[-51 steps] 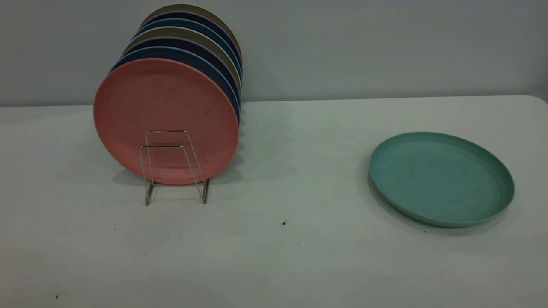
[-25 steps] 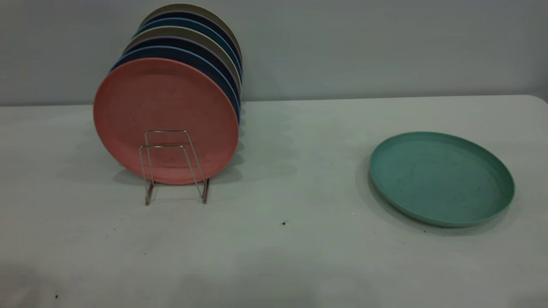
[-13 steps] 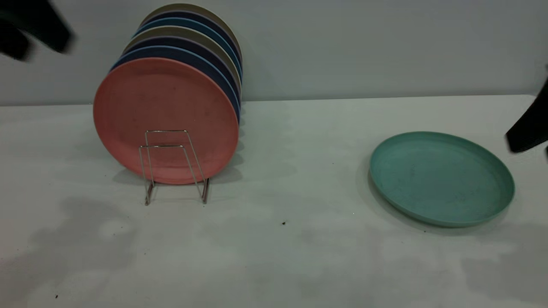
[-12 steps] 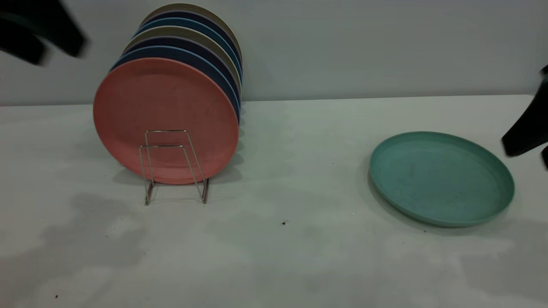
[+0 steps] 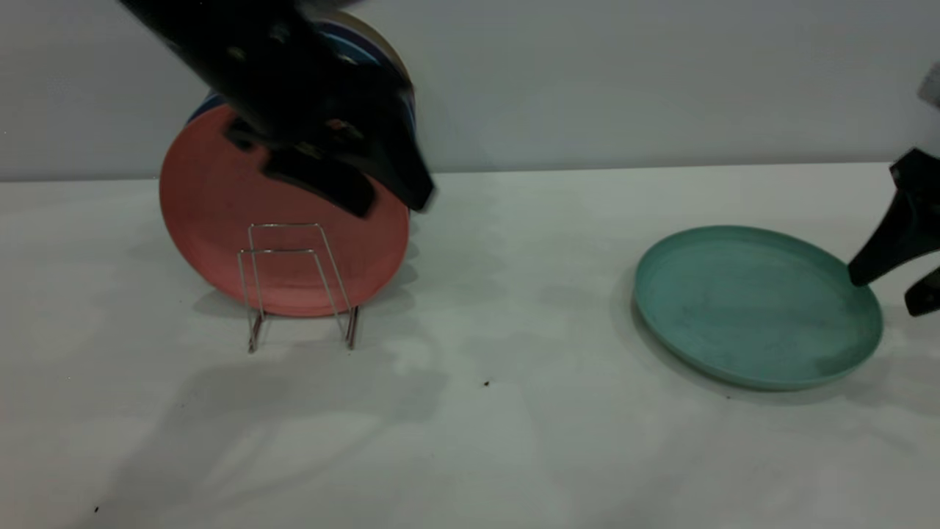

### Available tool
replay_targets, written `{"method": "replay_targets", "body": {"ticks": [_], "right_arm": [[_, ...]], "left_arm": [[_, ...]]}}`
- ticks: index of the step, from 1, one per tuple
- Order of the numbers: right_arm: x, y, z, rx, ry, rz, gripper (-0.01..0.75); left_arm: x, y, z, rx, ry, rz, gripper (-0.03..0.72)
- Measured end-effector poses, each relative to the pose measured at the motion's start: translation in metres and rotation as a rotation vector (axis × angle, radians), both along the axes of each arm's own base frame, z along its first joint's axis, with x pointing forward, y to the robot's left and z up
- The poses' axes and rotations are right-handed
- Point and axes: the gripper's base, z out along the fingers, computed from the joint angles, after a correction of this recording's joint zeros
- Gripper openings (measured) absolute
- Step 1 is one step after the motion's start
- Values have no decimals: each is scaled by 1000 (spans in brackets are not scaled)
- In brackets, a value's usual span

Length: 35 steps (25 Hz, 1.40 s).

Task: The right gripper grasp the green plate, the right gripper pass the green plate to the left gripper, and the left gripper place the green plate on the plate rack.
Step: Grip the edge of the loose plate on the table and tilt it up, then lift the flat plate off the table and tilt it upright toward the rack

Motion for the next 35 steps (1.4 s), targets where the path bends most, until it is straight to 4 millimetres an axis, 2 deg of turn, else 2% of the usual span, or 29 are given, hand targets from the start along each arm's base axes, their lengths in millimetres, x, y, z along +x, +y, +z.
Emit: {"method": "replay_targets", "body": {"ticks": [3,6,12,19,22,25,26,30,35], "right_arm": [[9,-18,-17,19,20,-45,546],[15,-28,-34,36,32,-58,532],[27,-30,-63,84,36,-77,470],[31,-28,-81,135,39,-119,383],[32,-27,-85,147,25,-117,275],[32,-27,-88,145,8,-90,72],[32,-26,-89,152,4,-86,45],[35,-13,-85,214,-40,-22,17],[37,33,-79,303,-61,142,17]], "left_arm": [[-1,-15,-12,6,17,-32,578],[-4,-23,-17,11,26,-50,578],[-2,-24,-17,7,2,-35,578],[-1,-24,-17,6,0,-32,578],[-1,-24,-16,6,-2,-31,578],[0,-24,-16,5,-11,-25,578],[0,-24,-16,1,-11,-21,578],[2,-27,-14,-33,-22,18,578],[6,-32,-19,-36,-63,46,578]]}}
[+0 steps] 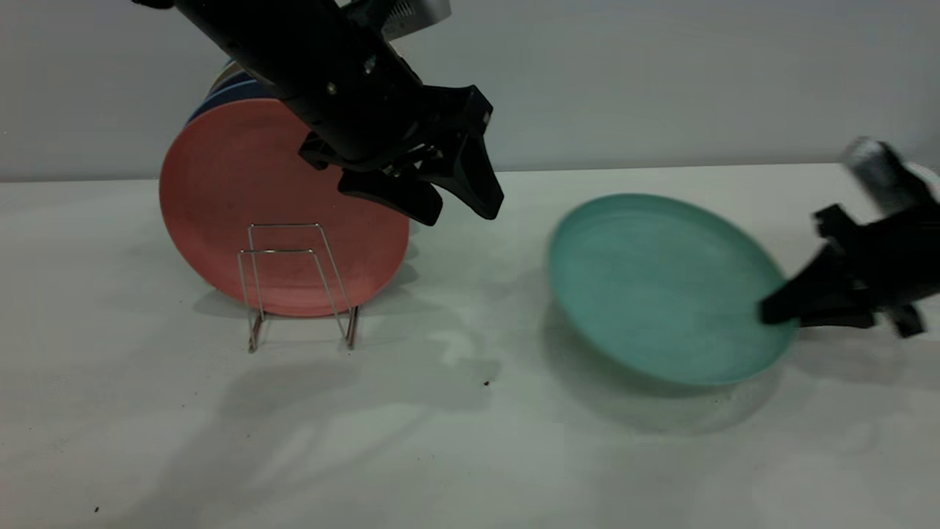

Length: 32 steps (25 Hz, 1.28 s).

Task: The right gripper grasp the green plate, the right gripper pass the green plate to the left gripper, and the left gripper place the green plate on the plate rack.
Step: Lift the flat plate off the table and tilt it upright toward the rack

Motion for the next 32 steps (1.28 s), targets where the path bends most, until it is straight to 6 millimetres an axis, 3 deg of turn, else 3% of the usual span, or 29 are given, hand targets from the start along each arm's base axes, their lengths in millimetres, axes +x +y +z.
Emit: {"method": "replay_targets", "body": {"ticks": [8,11,14,18,19,23,27,29,32], "right_arm": [[-1,57,8,63,-42,158,17],[-2,73,17,74,-76,213,17],[-1,81,28,81,-115,239,17],[1,82,30,56,-138,247,42],[1,81,29,50,-138,248,59],[1,82,30,61,-136,244,196],[2,80,35,129,-136,214,435],[5,74,42,195,-147,204,551],[19,50,59,269,-175,127,646]], "left_arm": [[1,-2,-26,16,53,11,578],[2,-2,-32,18,66,18,543],[2,-2,-33,17,68,21,407],[2,-3,-32,0,75,41,126],[3,-4,-32,-12,81,50,104],[3,-5,-31,-21,82,50,105],[4,-5,-30,-21,58,32,105],[4,-4,-26,-29,45,33,105],[6,4,-13,-24,19,9,105]]}}
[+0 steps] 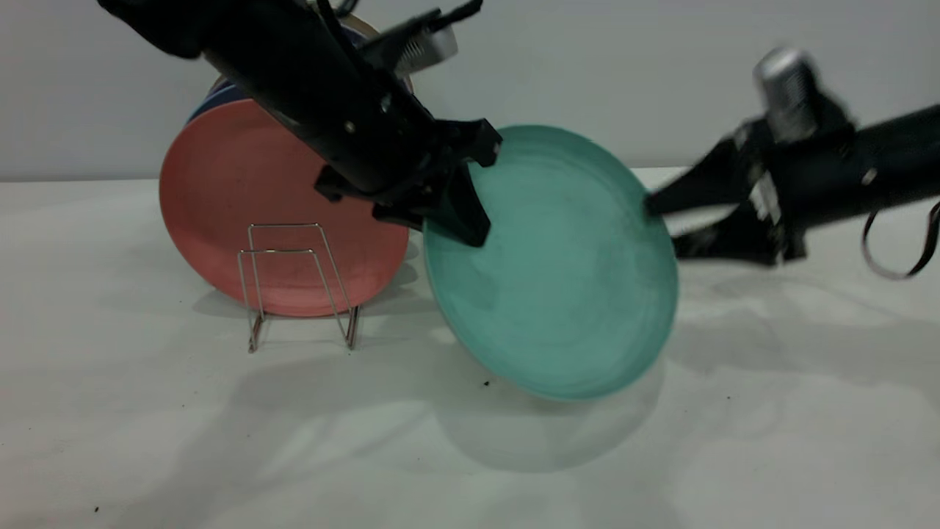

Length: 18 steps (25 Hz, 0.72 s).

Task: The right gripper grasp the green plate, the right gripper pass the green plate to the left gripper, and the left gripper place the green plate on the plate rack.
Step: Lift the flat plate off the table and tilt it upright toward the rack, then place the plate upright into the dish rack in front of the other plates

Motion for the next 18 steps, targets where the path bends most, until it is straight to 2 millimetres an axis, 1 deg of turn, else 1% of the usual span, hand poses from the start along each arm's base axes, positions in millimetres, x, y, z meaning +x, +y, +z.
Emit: {"method": "replay_targets", "body": {"ticks": [3,4,6,9,11,13,14,16,18], "right_arm": [[5,-23,24,-15,2,-46,652],[4,-27,35,-34,-17,-37,640],[-1,-29,60,-86,-61,8,604],[-11,-28,98,-150,-109,59,540],[-18,-26,122,-199,-126,83,507],[-29,-23,145,-258,-140,110,491],[-34,-19,153,-287,-140,124,487],[-48,-11,173,-337,-151,149,483],[-67,3,186,-381,-154,193,482]], "left_arm": [[2,17,20,12,-30,-31,105],[2,26,30,21,-44,-53,105],[1,42,51,32,-79,-85,105],[-3,67,79,64,-145,-153,105],[-6,89,101,102,-225,-190,105],[-8,108,117,150,-301,-224,105],[-9,119,124,183,-347,-257,105],[-10,138,135,242,-425,-305,105],[-10,156,141,298,-492,-354,105]]}}
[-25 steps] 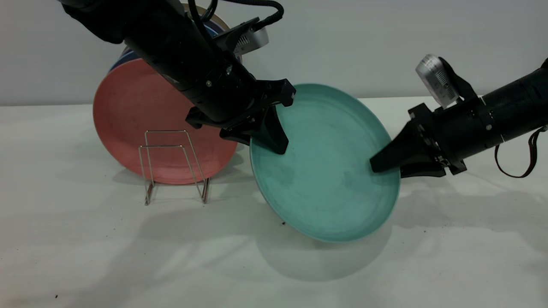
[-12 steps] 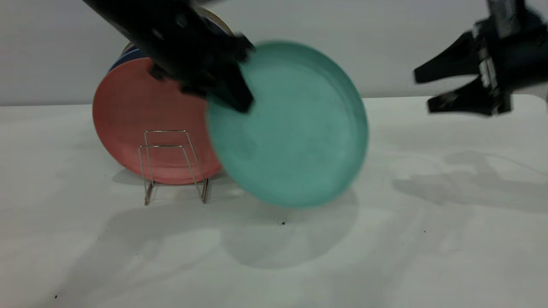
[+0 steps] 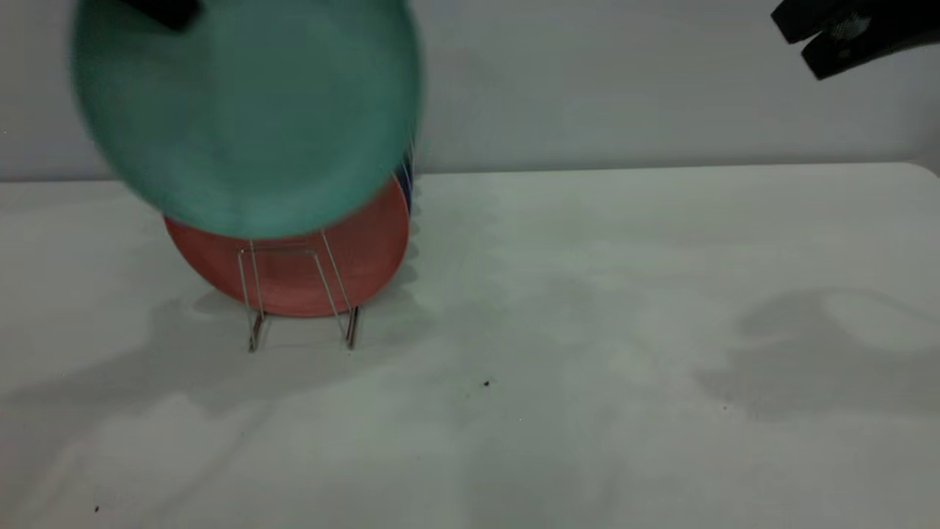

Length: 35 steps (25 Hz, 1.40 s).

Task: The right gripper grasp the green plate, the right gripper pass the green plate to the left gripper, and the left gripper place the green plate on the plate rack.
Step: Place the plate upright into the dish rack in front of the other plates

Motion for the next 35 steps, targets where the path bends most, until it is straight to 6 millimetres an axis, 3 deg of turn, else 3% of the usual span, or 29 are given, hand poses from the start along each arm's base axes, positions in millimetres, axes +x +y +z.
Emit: {"method": "replay_targets", "body": {"ticks": [3,7,13,18,26,35], "right_arm": [[-34,20,11,-68,23,61,482],[-79,37,11,-152,39,76,482],[-132,32,11,-203,34,6,482],[-170,23,15,-249,1,-40,482],[-206,13,38,-286,-110,-124,482],[-224,-1,43,-404,-128,-185,482]], "left_arm": [[2,15,0,95,-90,-110,105],[6,16,3,213,-242,-285,105],[12,10,4,297,-425,-509,105],[21,9,-19,278,-383,-540,105],[31,10,-41,273,-344,-522,105],[37,9,-65,241,-281,-525,105]]}}
